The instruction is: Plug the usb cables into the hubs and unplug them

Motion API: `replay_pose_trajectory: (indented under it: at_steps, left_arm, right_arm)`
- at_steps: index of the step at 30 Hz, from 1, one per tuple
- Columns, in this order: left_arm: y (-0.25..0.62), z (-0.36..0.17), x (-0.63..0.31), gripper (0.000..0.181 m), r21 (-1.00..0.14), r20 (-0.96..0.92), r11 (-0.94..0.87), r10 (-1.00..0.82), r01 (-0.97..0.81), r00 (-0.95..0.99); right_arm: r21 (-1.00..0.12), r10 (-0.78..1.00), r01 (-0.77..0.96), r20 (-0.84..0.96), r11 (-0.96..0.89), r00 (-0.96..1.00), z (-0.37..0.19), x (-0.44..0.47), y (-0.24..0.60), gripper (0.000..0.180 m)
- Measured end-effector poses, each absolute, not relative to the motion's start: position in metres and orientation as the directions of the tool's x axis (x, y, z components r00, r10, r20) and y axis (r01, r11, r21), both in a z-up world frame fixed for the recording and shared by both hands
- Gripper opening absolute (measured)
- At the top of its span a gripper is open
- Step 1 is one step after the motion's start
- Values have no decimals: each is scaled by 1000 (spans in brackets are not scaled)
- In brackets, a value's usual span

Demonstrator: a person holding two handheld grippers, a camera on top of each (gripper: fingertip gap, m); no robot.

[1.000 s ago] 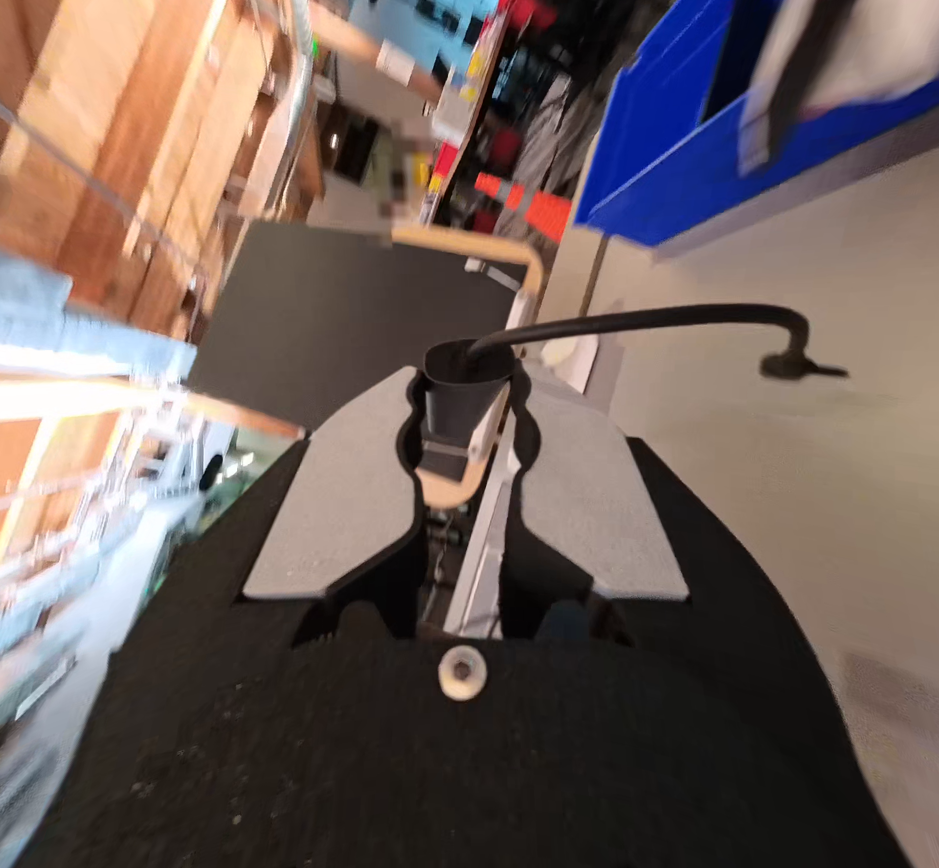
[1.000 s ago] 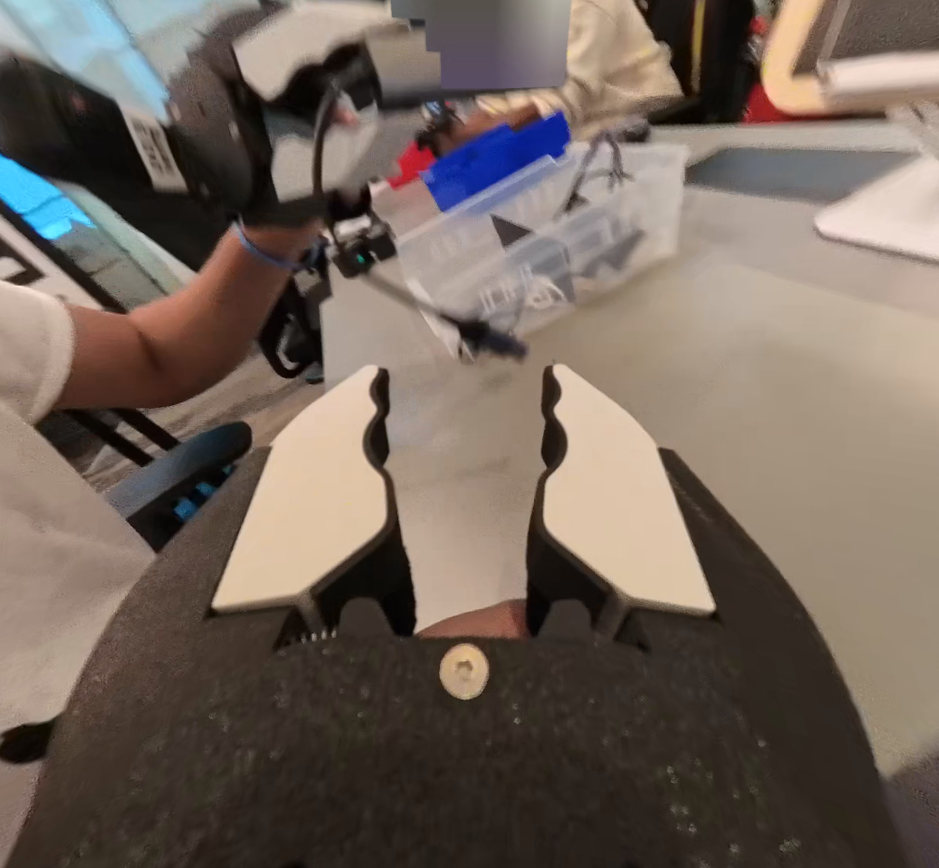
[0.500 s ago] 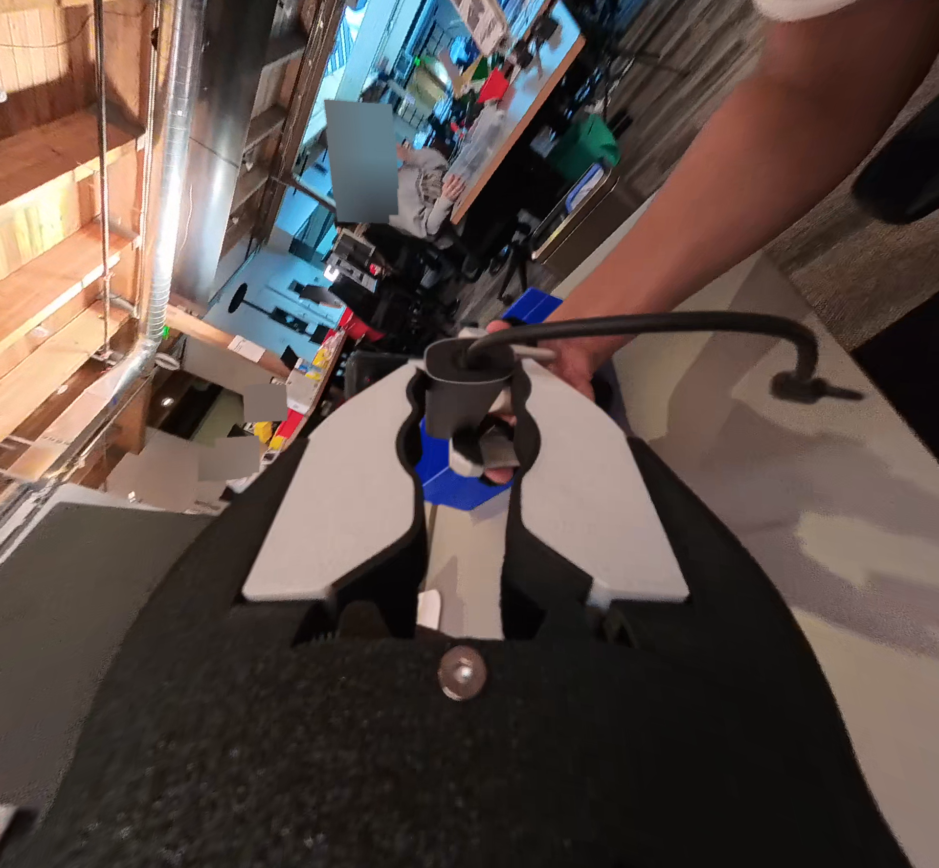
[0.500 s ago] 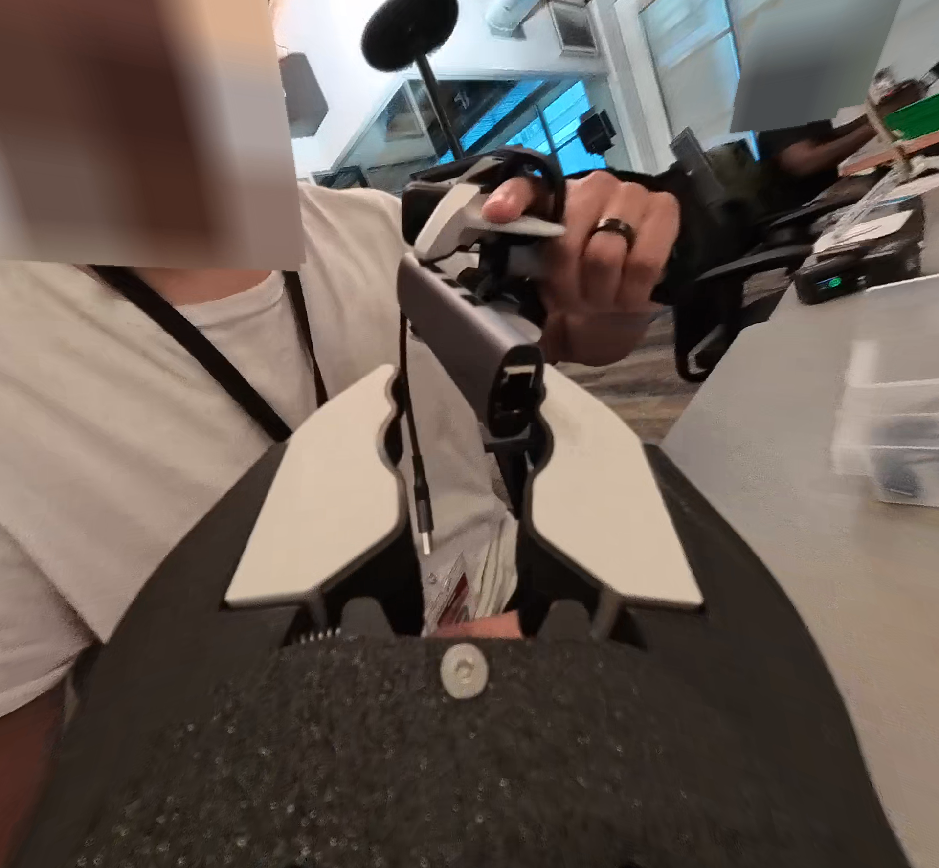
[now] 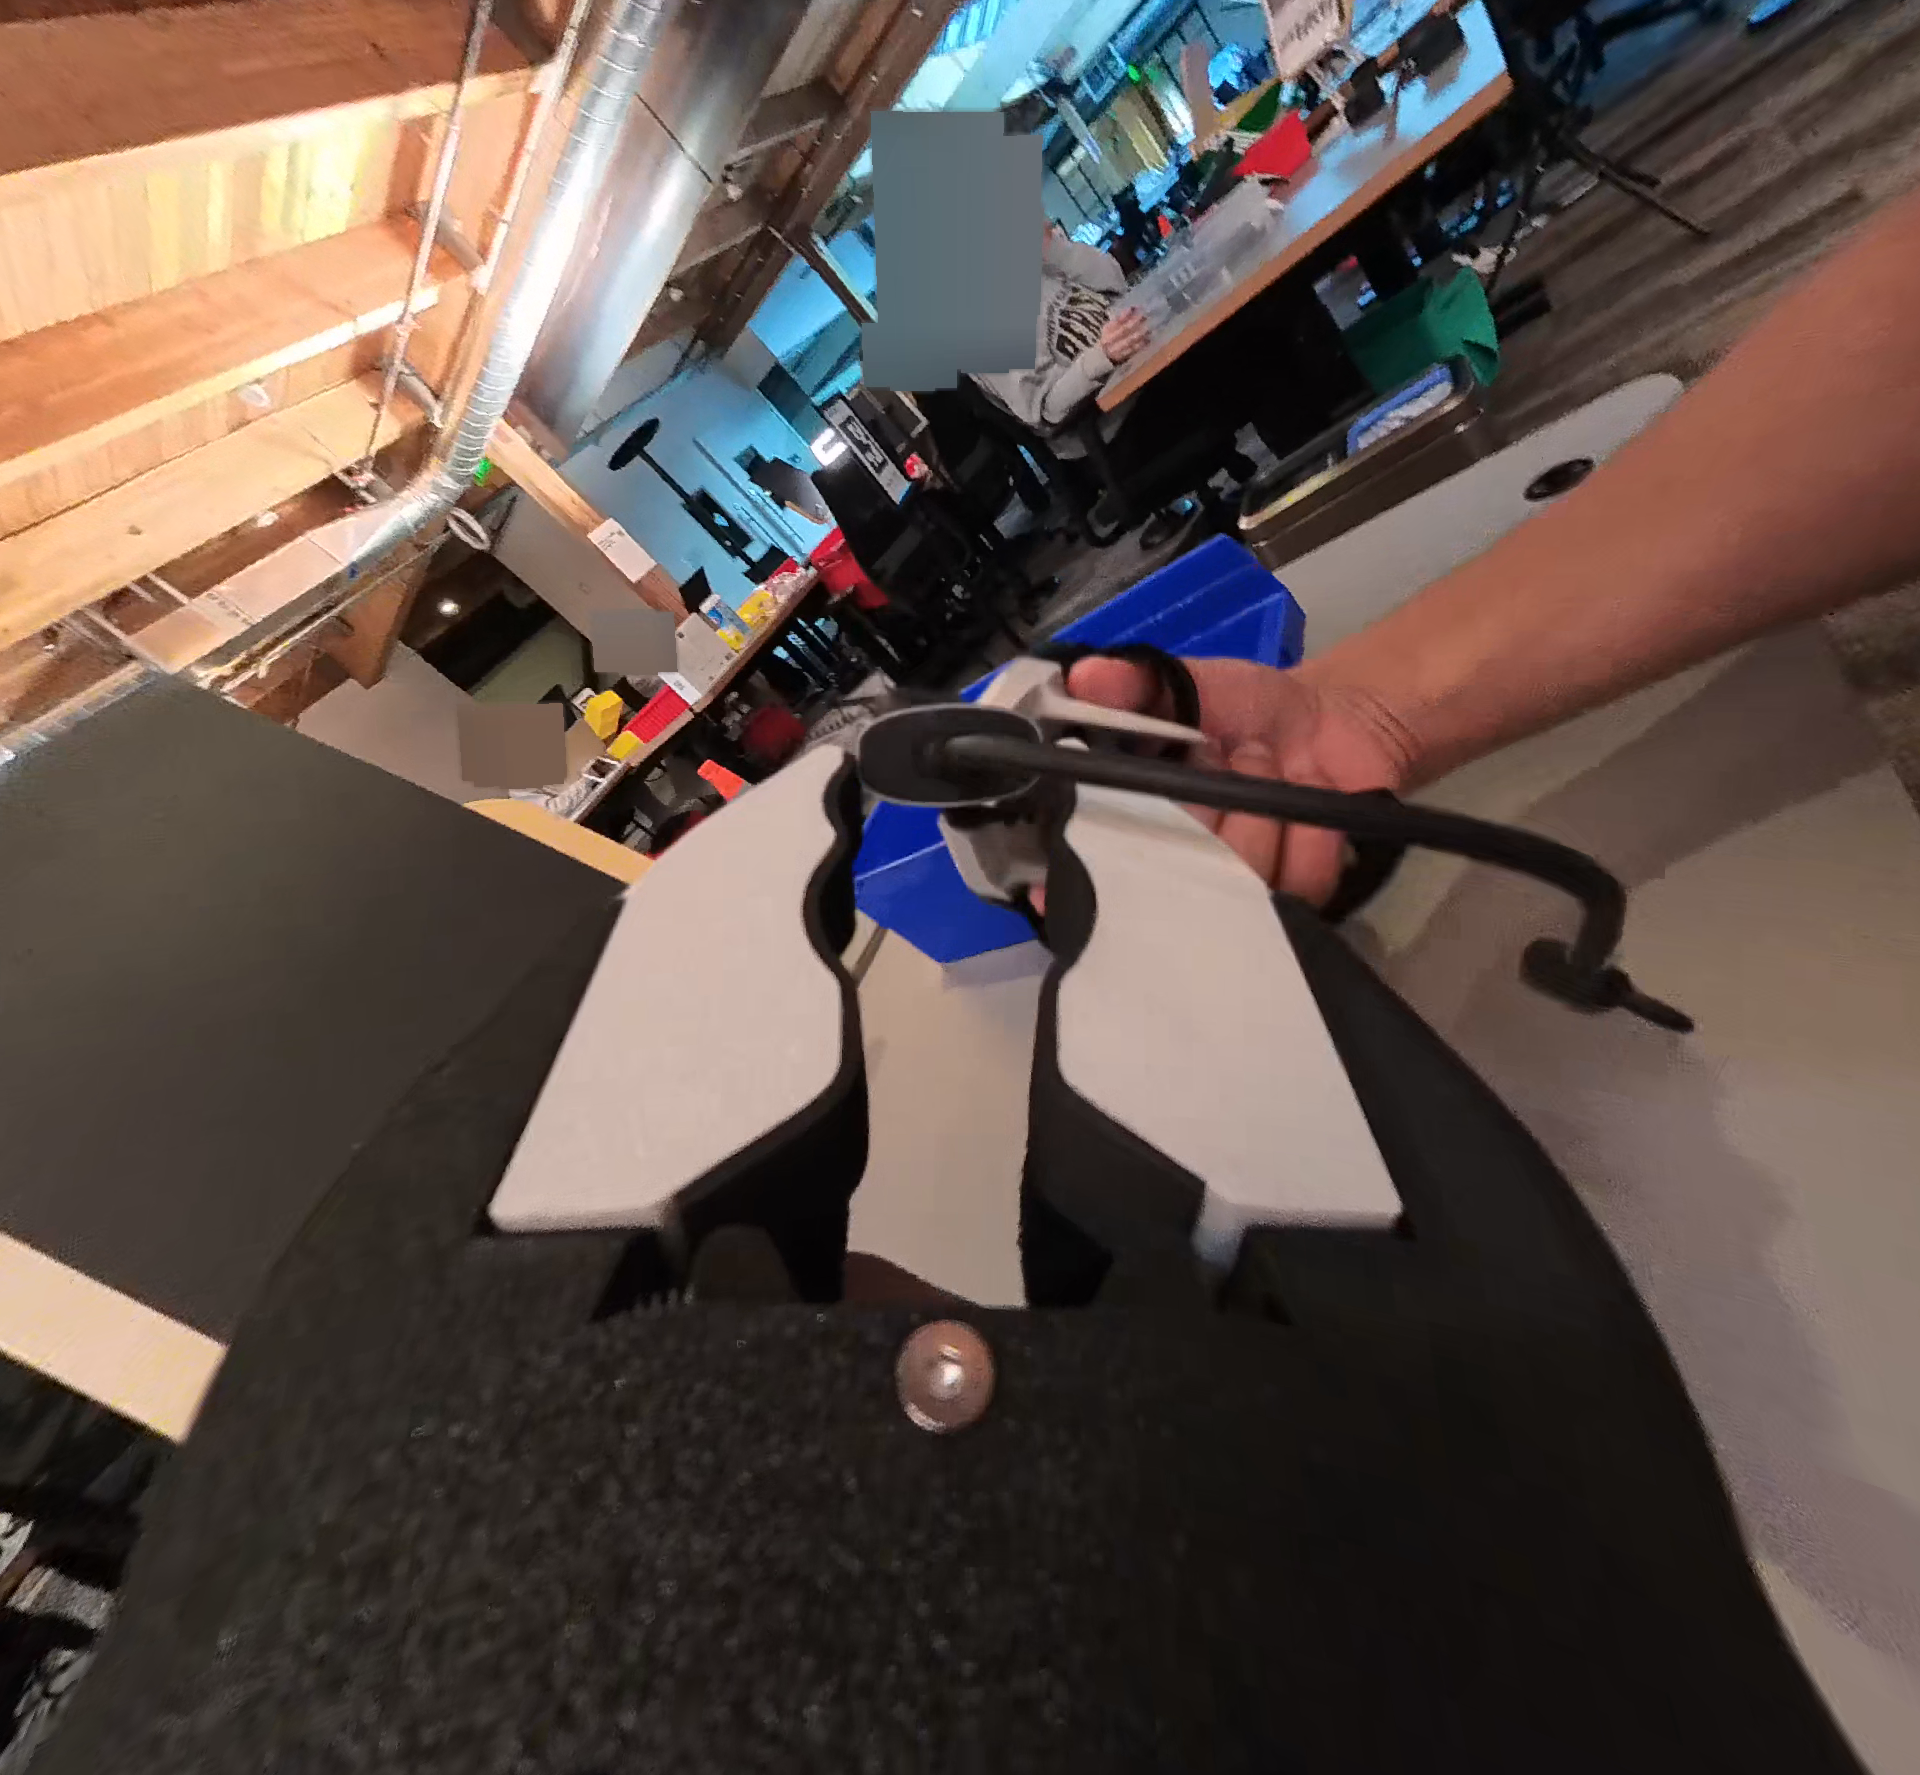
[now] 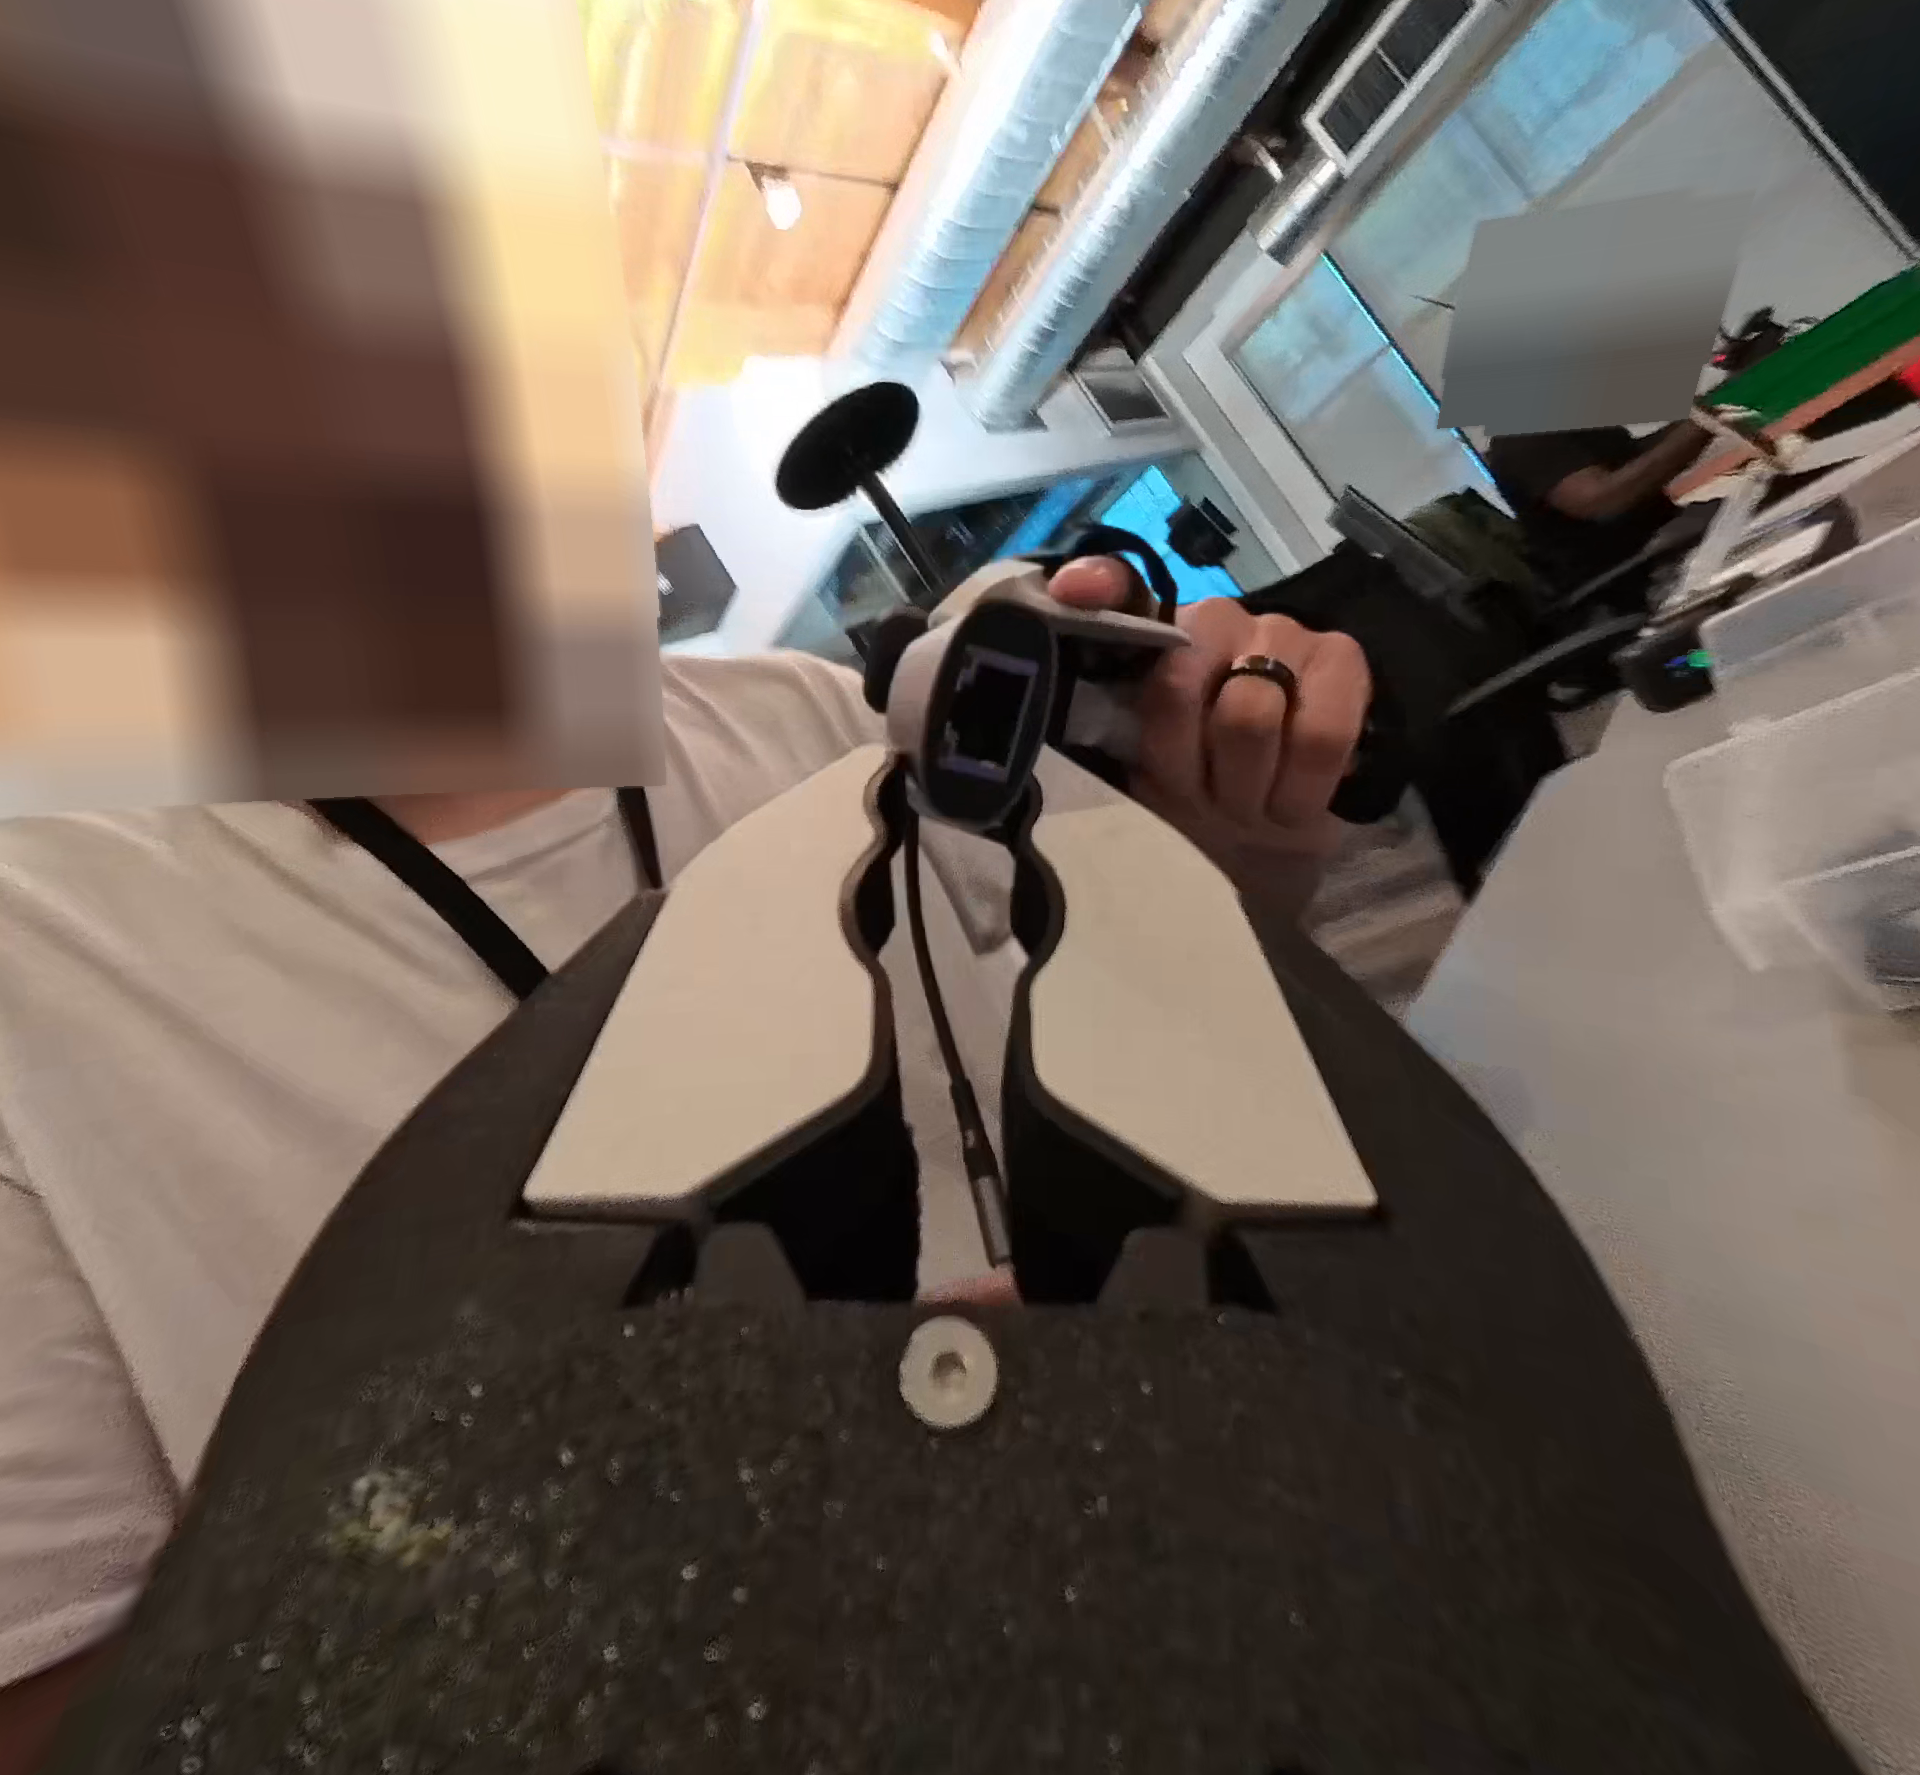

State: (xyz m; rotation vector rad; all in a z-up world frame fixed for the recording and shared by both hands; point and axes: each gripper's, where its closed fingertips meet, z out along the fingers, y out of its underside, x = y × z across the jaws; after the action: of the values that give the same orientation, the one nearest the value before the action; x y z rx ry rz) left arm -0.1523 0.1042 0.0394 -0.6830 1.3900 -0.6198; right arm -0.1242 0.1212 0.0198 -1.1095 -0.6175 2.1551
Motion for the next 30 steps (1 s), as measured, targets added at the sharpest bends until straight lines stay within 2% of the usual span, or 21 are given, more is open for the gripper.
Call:
replay_pose_trajectory:
  at_steps: [3,7,10,12,17,20,23,28,30]
  left_arm:
    - [104,44,-151,32,-773,-626,634,-768,24,135]
    - [108,51,-156,31,-760,-634,650,-747,21,201]
    - [118,49,-158,31,-734,-668,676,-702,-65,246]
    - [133,39,-158,31,-695,-713,700,-641,-166,283]
    - [177,-14,-155,31,-486,-874,730,-405,-480,269]
    - [191,-42,-152,31,-381,-924,715,-314,-586,217]
    - [192,-49,-147,30,-357,-934,698,-292,-621,208]
    - [184,-45,-141,31,-337,-942,696,-255,-634,221]
    - [182,-44,-142,31,-360,-933,710,-265,-605,244]
  right_arm:
    - [-529,599,-304,-579,-792,-552,16,-130,126,17]
    - [-510,590,-299,-666,-807,-456,7,-148,137,28]
    - [-594,648,-270,-734,-758,-202,-14,-163,152,37]
    - [-661,688,-276,-726,-698,-2,-24,-162,165,58]
    - [-799,727,-213,-601,-563,331,-20,-152,171,72]
    - [-855,679,-76,-458,-512,574,-33,-151,176,69]
    - [-870,587,109,-227,-481,777,-55,-147,185,57]
    - [-867,544,203,-90,-455,835,-64,-161,186,19]
    - [-887,560,175,-107,-427,821,-61,-163,186,17]
